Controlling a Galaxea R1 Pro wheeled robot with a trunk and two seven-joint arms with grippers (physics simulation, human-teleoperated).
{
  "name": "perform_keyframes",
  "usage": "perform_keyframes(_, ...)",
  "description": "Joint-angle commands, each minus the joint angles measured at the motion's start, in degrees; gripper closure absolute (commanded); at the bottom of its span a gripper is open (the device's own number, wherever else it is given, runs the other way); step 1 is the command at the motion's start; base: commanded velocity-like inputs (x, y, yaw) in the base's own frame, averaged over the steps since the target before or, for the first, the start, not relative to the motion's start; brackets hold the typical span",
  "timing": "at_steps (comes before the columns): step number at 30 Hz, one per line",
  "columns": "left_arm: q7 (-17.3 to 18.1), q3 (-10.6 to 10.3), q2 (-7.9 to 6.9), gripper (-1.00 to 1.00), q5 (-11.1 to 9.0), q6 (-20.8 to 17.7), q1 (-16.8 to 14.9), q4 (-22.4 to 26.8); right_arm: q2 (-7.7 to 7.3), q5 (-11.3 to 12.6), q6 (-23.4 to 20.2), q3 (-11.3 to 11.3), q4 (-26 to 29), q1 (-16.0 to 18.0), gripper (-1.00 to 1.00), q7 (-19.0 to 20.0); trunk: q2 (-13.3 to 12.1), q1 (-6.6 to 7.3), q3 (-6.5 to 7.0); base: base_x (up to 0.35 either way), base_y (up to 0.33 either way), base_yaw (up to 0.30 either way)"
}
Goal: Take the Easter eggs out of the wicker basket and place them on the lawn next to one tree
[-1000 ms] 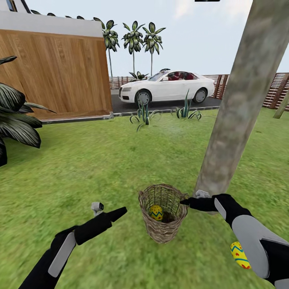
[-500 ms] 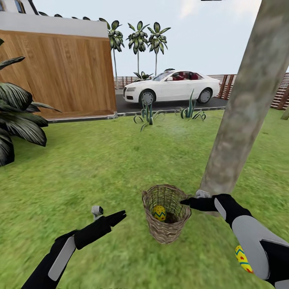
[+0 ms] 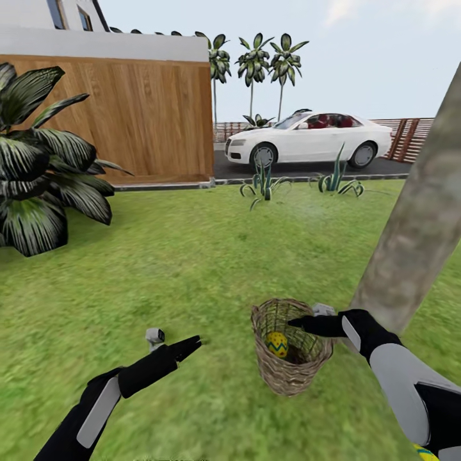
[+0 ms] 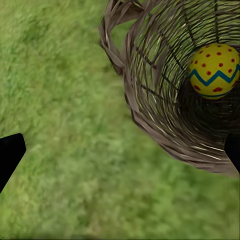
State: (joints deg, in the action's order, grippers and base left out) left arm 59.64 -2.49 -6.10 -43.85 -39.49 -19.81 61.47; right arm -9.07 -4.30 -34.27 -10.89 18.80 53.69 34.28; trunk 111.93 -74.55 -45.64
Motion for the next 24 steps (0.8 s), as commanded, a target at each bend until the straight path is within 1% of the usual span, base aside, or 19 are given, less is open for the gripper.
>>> perform_keyframes(1, 0.0, -0.1, -0.05, -1.0, -0.4, -0.4, -0.1, 0.0, 0.02, -0.4, -0.4, -0.4, 0.1, 0.0, -1.0, 0.3, 0.0, 0.01, -0.05, 0.0, 0.0, 0.293)
perform_keyframes(3, 0.0, -0.1, -0.04, -1.0, -0.4, -0.4, -0.1, 0.0, -0.01, -0.4, -0.4, -0.4, 0.1, 0.0, -1.0, 0.3, 0.0, 0.01, -0.05, 0.0, 0.0, 0.209)
perform_keyframes(7, 0.0, -0.1, -0.05, -1.0, -0.4, -0.4, -0.1, 0.0, 0.01, -0.4, -0.3, -0.4, 0.1, 0.0, -1.0, 0.3, 0.0, 0.01, -0.05, 0.0, 0.0, 0.059)
perform_keyframes(24, 0.0, -0.1, -0.05, -1.0, -0.4, -0.4, -0.1, 0.0, -0.04, -0.1, -0.5, -0.7, 0.2, 0.0, -1.0, 0.6, 0.0, 0.01, -0.05, 0.0, 0.0, 0.003)
